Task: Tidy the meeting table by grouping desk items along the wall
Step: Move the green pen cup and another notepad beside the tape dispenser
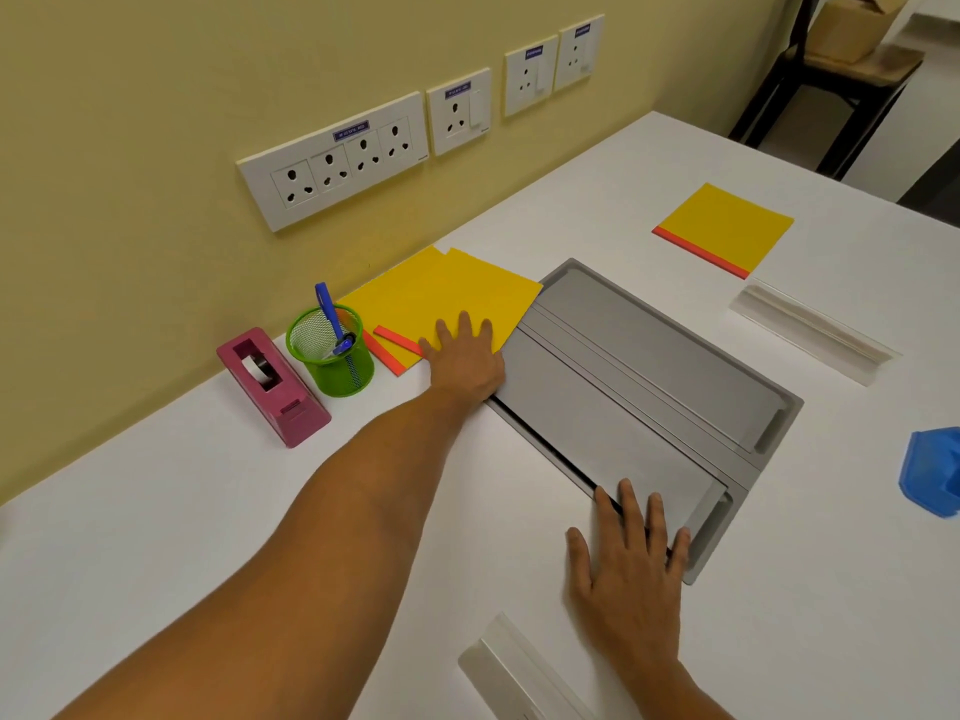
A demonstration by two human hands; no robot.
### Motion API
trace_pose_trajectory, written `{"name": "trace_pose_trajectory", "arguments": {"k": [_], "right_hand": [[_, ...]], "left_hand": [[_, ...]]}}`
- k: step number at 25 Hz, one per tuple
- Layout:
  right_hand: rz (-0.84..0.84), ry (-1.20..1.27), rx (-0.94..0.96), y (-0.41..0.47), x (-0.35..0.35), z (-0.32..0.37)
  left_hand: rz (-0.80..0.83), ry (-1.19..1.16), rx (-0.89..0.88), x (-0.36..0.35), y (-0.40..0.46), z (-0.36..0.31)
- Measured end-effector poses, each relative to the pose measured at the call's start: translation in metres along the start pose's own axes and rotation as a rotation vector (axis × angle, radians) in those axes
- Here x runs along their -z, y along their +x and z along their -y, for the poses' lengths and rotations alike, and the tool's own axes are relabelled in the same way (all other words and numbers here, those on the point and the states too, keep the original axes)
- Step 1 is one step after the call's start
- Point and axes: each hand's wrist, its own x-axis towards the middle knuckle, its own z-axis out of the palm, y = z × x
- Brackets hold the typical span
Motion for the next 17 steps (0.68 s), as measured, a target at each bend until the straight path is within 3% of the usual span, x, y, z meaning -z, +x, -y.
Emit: {"name": "trace_pose_trajectory", "arguments": {"k": [6, 10, 17], "right_hand": [[0.013, -0.006, -0.003, 0.000, 0.001, 0.001], [0.012, -0.005, -0.005, 0.000, 0.001, 0.001], [0.014, -0.004, -0.010, 0.000, 0.000, 0.000]], "left_hand": [[0.002, 0.019, 0.092, 0.003, -0.008, 0.023], [-0.071, 0.240, 0.033, 0.010, -0.009, 0.043], [-0.003, 0.333, -0.013, 0.019, -0.004, 0.050]]}}
